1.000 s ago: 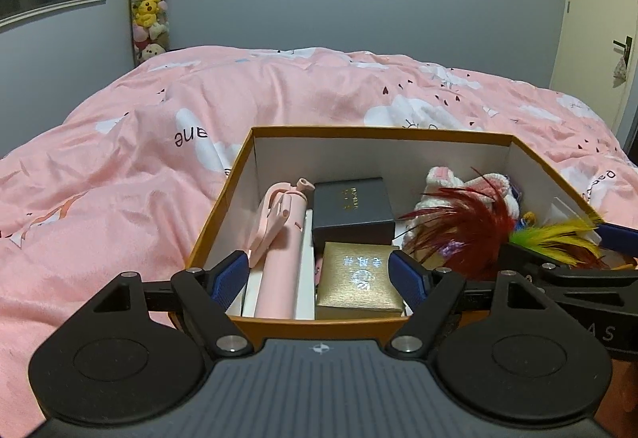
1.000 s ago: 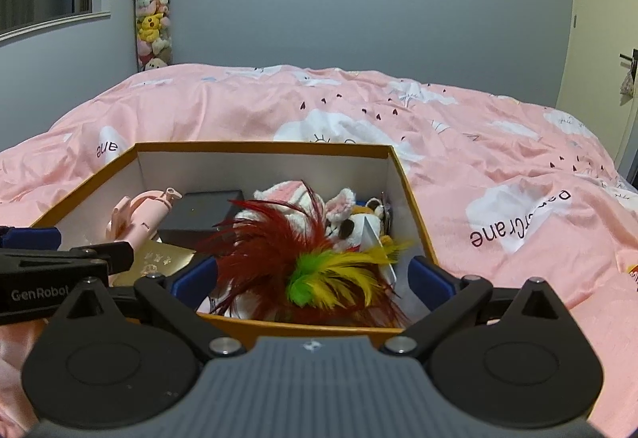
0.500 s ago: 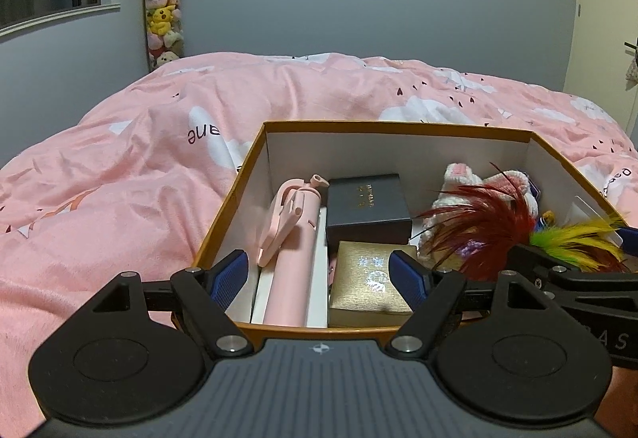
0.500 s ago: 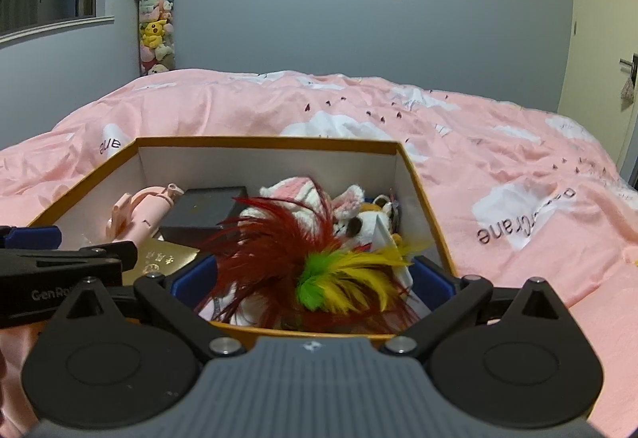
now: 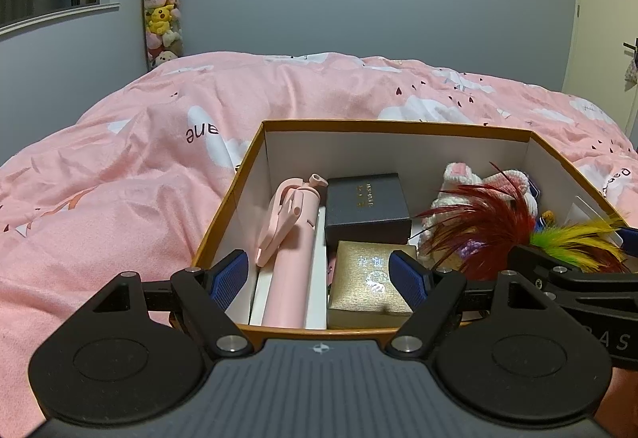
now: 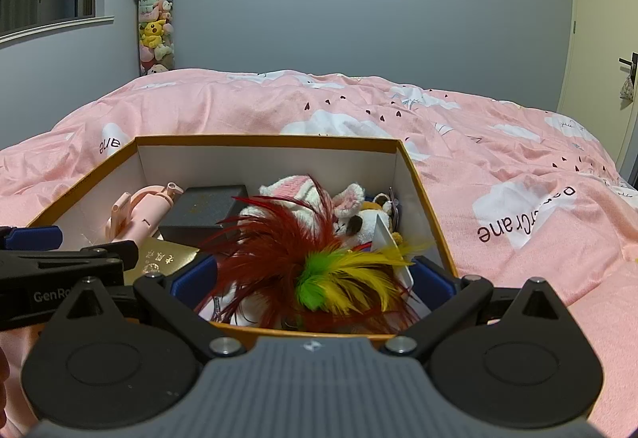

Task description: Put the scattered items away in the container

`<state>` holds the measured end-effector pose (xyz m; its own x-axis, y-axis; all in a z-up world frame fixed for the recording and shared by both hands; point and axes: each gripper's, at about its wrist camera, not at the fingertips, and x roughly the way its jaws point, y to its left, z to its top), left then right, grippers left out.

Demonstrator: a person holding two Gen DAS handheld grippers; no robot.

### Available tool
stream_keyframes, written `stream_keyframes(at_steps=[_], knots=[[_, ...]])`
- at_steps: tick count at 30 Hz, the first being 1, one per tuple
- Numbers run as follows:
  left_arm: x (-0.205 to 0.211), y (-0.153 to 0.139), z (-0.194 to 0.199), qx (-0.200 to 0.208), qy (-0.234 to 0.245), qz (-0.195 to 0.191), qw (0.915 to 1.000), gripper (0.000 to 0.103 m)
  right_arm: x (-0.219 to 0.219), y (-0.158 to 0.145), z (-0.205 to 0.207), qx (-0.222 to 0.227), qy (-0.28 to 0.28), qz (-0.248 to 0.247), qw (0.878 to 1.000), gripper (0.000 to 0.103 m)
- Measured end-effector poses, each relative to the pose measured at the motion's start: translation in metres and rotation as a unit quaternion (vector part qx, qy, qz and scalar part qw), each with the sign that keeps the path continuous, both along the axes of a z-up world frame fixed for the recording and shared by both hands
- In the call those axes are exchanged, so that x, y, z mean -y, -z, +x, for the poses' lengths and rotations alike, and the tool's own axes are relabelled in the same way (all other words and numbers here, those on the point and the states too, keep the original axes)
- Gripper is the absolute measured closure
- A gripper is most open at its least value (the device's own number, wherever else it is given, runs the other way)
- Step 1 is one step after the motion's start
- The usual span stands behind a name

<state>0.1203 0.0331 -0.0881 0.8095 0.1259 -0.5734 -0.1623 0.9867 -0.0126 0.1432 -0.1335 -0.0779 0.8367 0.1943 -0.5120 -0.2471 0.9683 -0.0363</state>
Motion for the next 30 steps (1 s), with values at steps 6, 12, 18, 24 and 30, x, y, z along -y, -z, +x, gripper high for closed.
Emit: stream_keyframes(at_steps=[6, 12, 18, 24, 30], knots=[[0.0001, -0.0010, 0.0020, -0.009, 0.002, -0.001, 1.0000, 0.012, -0.0002, 0.0003, 0.0002, 0.000, 0.000, 0.000, 1.000, 0.000], [0.0001, -0.0008, 0.0027, -0.011, 0.002, -0.001, 0.9999, 0.012, -0.0001, 0.0004, 0.0002, 0.000, 0.000, 0.000, 1.000, 0.000], [0.0002, -0.0008, 0.0032, -0.014, 0.000, -0.001, 0.9999, 0.012, 0.0004, 0.0007, -0.0005, 0.002, 0.000, 0.001, 1.000, 0.000], [0.0002, -0.0006, 0.0035, -0.014, 0.000, 0.000, 0.9999, 0.012, 0.0005, 0.0007, -0.0005, 0.002, -0.001, 0.001, 1.000, 0.000], [-0.0002, -0.0003, 0.0037, -0.014, 0.001, 0.000, 0.9999, 0.012, 0.0005, 0.0007, -0.0007, 0.002, 0.000, 0.001, 1.000, 0.000]])
